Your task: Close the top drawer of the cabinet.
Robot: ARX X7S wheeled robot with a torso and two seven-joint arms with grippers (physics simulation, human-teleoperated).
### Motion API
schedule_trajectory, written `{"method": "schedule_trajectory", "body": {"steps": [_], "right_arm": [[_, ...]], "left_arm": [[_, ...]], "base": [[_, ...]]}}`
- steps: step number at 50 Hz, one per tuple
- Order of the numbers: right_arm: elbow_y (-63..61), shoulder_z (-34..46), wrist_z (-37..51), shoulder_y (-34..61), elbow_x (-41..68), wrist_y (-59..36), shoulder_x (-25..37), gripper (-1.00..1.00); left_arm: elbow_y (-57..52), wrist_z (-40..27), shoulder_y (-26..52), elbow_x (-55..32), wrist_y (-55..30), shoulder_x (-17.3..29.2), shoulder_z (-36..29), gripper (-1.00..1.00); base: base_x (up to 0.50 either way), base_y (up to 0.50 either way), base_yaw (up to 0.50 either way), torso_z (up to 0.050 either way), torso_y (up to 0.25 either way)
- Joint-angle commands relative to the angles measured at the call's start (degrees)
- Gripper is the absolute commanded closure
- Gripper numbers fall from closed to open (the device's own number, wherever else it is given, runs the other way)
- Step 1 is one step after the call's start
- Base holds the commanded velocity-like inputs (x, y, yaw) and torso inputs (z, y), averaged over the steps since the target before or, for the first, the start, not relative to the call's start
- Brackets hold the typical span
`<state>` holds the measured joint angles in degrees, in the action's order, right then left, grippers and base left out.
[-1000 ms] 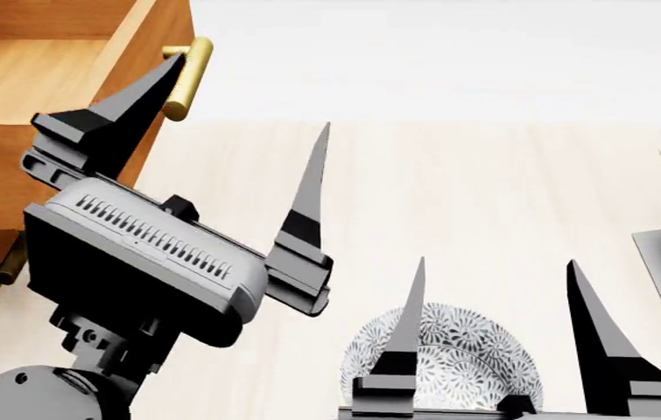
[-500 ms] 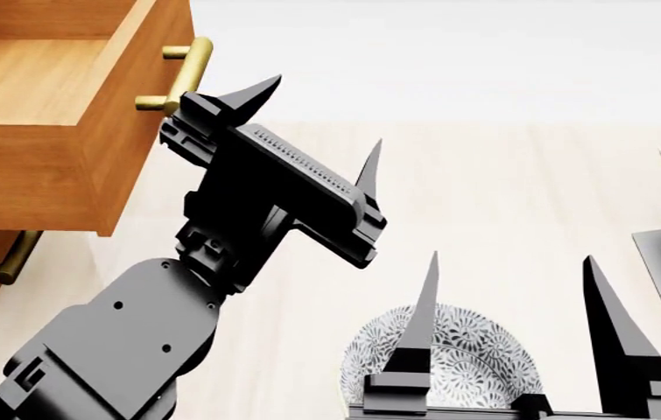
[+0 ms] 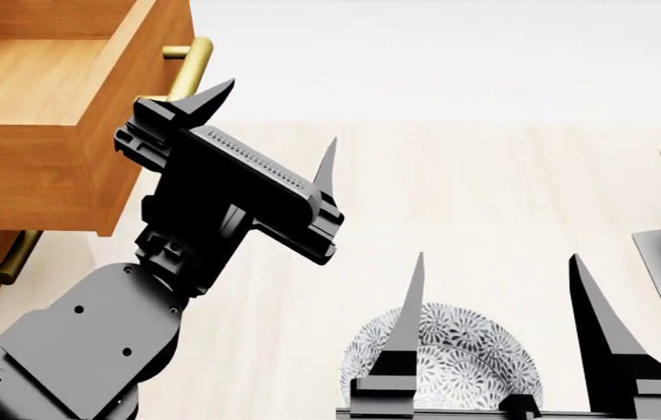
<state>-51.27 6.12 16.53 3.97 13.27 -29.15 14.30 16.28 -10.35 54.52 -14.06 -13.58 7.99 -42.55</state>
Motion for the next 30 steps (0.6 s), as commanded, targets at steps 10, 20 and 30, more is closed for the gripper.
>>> {"method": "schedule_trajectory", "body": {"steps": [10, 20, 30], "right_arm": [[0.17, 1.28, 0.51, -0.08, 0.23, 0.28, 0.48, -1.0], [-0.19, 1.31, 0.82, 0.02, 0.65, 0.12, 0.82, -1.0], [-0.88, 1.32, 1.34, 0.24, 1.09, -0.45, 1.1, -1.0]], "left_arm": [[-7.3, -1.43, -2.24, -0.93, -3.51, 6.08, 0.76, -1.0], [-7.49, -1.94, -1.71, -1.1, -4.45, 8.28, 2.04, -1.0], [-4.54, -2.07, -1.97, -1.02, -3.38, 9.15, 2.71, -1.0]], "base": [[0.0, 0.0, 0.0, 0.0, 0.0], [0.0, 0.0, 0.0, 0.0, 0.0], [0.0, 0.0, 0.0, 0.0, 0.0]]}}
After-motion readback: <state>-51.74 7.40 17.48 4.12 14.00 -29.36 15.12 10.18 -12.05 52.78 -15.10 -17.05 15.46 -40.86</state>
